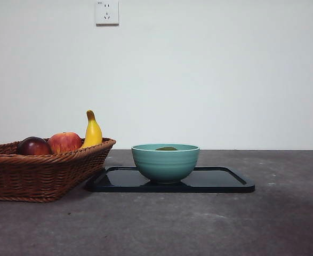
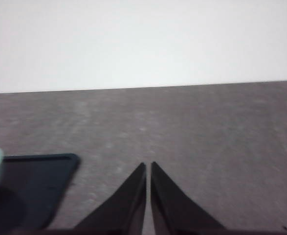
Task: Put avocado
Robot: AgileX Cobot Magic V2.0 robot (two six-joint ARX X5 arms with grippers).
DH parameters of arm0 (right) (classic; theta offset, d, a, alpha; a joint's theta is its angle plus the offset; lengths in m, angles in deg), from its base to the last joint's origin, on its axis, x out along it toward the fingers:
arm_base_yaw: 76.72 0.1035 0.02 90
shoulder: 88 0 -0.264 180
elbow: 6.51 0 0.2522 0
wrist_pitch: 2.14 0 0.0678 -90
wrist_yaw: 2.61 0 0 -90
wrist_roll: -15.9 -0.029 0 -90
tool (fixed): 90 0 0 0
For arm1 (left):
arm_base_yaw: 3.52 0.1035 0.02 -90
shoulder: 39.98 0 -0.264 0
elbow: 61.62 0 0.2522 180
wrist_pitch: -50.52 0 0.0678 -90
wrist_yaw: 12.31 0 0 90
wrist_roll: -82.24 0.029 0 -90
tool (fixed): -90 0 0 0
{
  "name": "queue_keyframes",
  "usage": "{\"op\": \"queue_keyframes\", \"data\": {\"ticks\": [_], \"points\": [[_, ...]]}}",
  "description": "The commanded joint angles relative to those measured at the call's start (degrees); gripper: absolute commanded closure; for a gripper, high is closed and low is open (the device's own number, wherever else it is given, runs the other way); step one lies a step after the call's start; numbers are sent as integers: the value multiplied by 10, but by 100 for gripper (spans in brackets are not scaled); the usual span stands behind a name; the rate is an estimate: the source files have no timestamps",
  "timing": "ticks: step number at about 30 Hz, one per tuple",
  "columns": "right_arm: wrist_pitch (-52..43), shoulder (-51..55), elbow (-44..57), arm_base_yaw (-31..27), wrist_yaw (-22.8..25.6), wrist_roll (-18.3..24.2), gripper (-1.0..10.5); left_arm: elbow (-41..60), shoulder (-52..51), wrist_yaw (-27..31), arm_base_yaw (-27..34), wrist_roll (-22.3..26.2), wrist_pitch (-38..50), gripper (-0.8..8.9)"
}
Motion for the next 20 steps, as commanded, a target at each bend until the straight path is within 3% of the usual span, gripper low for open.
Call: {"op": "queue_keyframes", "data": {"ticks": [1,20], "points": [[-10,15,18,-1,21,2,940,12,-1,2,1,-1,-3,807],[37,19,52,-1,26,6,940,12,-1,2,1,-1,-3,807]]}}
